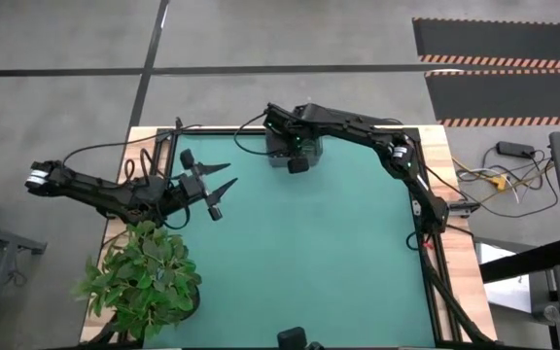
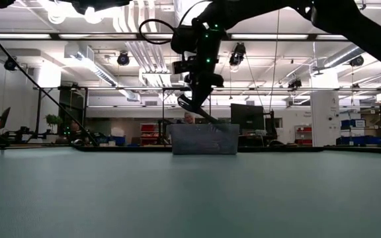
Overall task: Pick and place USB-C Cables
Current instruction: Put the green charger cable into the black container
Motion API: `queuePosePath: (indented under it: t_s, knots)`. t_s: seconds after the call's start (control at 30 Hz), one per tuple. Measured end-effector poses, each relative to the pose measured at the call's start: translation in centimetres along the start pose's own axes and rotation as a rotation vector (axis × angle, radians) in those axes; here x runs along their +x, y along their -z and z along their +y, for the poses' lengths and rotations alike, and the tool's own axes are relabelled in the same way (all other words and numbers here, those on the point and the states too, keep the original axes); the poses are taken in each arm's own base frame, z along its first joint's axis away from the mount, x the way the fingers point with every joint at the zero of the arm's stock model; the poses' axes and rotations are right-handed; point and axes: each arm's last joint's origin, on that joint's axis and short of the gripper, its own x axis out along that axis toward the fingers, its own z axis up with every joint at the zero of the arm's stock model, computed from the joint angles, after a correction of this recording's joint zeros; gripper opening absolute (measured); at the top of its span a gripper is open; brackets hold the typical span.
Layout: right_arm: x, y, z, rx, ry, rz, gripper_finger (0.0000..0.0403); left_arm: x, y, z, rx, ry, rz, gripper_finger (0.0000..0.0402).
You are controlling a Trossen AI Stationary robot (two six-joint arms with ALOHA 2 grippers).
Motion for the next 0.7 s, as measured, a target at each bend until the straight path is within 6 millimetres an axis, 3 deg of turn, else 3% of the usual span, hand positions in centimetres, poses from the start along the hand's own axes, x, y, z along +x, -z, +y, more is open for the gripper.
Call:
queuePosePath:
  t_s: [0.7]
  knots:
    - [0.7, 0.9, -1.2, 0.080, -0.019, -0.038, 0.0023, 0.0, 0.0, 0.0, 0.000, 0.000, 0.000, 0.0171]
